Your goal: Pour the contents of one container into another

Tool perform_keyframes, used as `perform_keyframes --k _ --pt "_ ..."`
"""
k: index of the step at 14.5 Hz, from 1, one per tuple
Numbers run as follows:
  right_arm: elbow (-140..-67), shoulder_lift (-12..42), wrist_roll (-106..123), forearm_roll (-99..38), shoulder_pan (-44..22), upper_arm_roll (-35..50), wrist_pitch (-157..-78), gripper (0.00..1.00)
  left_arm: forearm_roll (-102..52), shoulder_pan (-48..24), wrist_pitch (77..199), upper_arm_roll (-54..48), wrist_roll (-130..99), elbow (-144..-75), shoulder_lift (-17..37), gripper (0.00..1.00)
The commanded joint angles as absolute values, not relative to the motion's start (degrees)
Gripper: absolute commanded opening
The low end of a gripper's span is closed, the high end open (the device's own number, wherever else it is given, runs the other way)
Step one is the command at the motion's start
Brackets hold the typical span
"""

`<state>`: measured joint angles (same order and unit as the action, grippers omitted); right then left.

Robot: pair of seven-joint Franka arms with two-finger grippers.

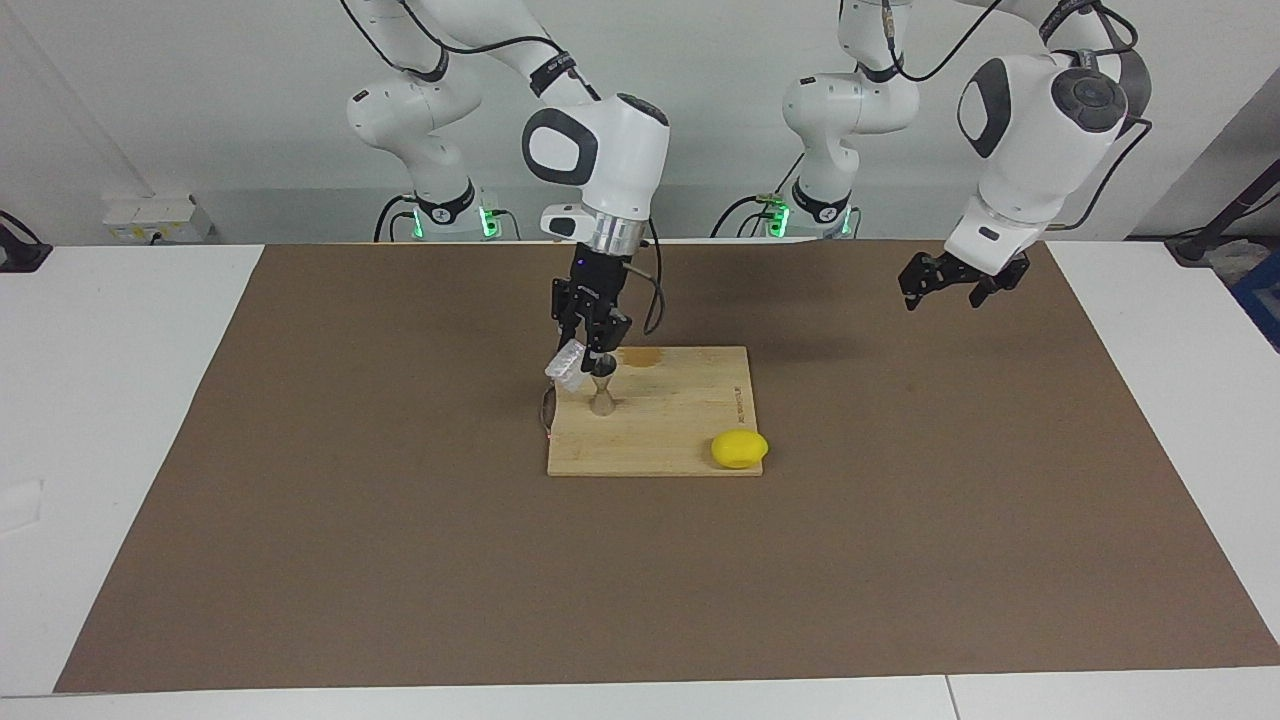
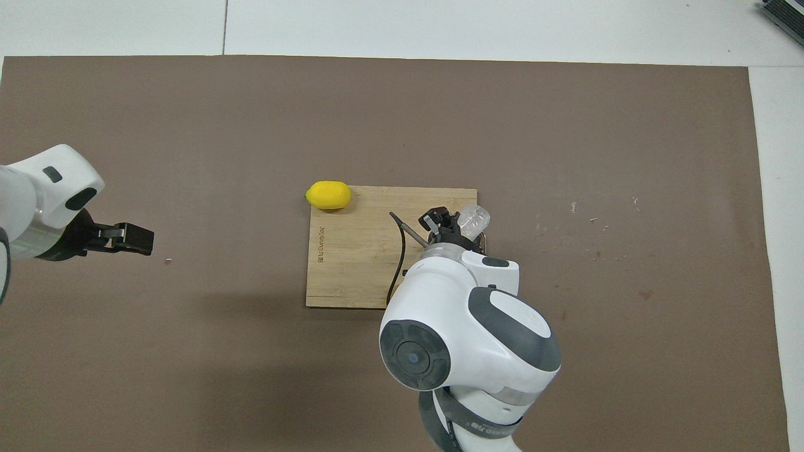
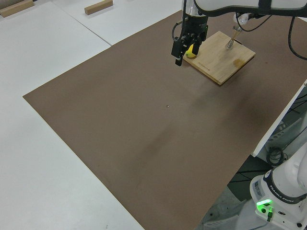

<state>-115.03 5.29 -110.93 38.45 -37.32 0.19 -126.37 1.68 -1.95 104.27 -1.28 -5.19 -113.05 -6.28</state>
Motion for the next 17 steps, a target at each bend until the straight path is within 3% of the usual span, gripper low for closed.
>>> perform_keyframes --k 1,8,17 --pt "-114.71 4.22 -113.11 39.65 -37.27 0.18 -126.39 0.24 2.64 -1.49 108.19 -1.84 -9.14 -114.61 -6.86 1.00" --pt "-113.47 3.52 -113.12 28.41 -34.72 0.00 -126.47 0.23 4.03 2.81 108.38 -1.58 -9.31 -114.43 -6.77 1.00" --pt "-113.03 3.51 -112.50 13.38 -28.48 0.00 -127.27 0.24 4.04 1.49 106.79 -2.02 -10.11 -113.21 -6.86 1.00"
